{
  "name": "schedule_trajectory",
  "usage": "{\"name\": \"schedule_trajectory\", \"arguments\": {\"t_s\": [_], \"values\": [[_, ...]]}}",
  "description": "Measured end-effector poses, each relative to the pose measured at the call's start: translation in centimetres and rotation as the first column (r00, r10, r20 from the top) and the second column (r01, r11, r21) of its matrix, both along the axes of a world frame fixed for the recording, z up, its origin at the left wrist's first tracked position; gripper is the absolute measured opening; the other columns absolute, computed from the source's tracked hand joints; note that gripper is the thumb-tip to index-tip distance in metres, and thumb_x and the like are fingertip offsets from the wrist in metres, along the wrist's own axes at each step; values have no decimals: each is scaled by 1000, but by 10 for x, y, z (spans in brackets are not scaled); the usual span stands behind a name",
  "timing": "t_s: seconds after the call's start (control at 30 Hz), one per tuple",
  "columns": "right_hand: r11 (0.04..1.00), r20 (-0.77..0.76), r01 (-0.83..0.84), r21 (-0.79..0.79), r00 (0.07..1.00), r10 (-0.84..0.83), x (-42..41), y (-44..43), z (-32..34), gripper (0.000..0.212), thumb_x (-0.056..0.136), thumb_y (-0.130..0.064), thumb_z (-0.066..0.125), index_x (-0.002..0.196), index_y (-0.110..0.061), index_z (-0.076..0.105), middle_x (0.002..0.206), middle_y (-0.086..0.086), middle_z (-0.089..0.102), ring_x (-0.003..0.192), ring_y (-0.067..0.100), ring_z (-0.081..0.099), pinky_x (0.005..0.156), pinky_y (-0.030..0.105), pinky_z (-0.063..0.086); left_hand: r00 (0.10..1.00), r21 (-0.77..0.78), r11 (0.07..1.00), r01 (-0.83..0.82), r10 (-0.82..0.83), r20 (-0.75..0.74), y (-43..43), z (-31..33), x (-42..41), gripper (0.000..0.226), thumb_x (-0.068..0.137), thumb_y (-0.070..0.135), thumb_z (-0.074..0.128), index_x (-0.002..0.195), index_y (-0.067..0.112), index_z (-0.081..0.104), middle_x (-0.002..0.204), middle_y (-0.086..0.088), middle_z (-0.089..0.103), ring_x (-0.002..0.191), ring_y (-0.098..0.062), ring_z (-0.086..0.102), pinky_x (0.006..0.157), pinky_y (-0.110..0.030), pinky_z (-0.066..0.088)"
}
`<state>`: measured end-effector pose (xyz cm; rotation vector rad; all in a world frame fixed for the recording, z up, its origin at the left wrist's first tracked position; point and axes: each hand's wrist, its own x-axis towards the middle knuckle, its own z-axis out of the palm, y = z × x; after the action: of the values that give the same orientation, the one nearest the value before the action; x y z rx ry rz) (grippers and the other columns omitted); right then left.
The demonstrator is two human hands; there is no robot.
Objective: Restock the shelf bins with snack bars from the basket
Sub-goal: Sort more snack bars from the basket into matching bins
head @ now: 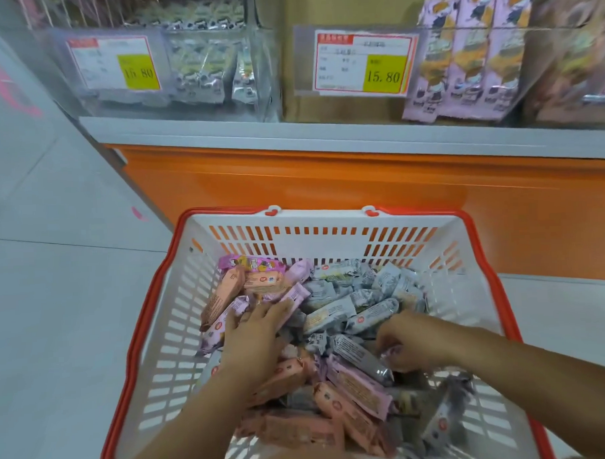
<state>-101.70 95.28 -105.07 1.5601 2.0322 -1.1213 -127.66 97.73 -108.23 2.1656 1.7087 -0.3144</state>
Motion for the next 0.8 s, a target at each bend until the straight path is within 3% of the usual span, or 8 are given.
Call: {"name": "schedule_trajectory", "arguments": {"t_s": [0.13,0.2,0.3,0.4,0.5,0.6,0.7,0.8], "values": [[983,-149,166,76,977,-153,10,10,10,26,89,-23,64,114,-18,65,114,-4,66,91,0,58,79,8,42,995,25,998,-61,58,84,4,2,0,58,93,34,52,144,35,27,136,6,52,121,-15,51,115,-41,7],[950,-269,298,90,926,-265,13,16,24,28,89,-19,65,117,-17,63,119,-3,64,98,0,57,81,3,40,998,18,1000,-25,24,66,2,2,0,55,92,38,53,142,35,31,137,8,51,120,-13,52,115,-43,9],[887,-460,460,48,798,-390,13,24,64,25,89,-15,64,113,-22,63,112,-11,62,100,-2,56,76,0,39,999,-24,999,-28,29,39,2,9,4,52,93,40,50,143,35,34,146,8,38,130,-18,43,115,-50,10],[827,-629,562,-33,631,-454,11,25,105,22,89,-12,63,107,-23,64,106,-13,65,95,-2,64,75,8,50,956,-19,997,-71,73,283,6,43,14,39,97,41,45,135,34,45,136,4,47,123,-18,46,107,-42,34],[808,-701,590,-7,573,-425,9,25,143,22,88,-13,64,103,-28,65,109,-6,68,96,7,67,83,24,55,787,-162,984,-77,160,596,9,100,28,24,98,34,49,120,31,55,114,12,53,99,-7,53,80,-16,41],[801,-740,583,137,597,-309,3,18,186,22,88,-15,64,103,-32,65,111,-12,67,99,-2,64,86,19,52,533,-392,909,-140,403,744,8,162,36,20,96,35,51,115,28,56,116,9,62,95,-11,66,89,-30,52],[763,-791,584,276,589,-164,-13,8,229,23,88,-11,65,98,-31,63,107,-17,65,98,-8,62,85,11,49,310,-586,807,-76,578,755,3,210,42,28,95,39,49,112,19,59,109,-3,69,89,-20,71,84,-36,56],[700,-771,558,445,636,-18,-29,-8,253,24,84,-6,68,89,-29,64,98,-8,69,96,5,65,89,23,51,106,-624,781,35,618,779,-9,242,49,32,94,43,45,110,20,61,103,-5,73,87,-18,72,74,-33,58]]}}
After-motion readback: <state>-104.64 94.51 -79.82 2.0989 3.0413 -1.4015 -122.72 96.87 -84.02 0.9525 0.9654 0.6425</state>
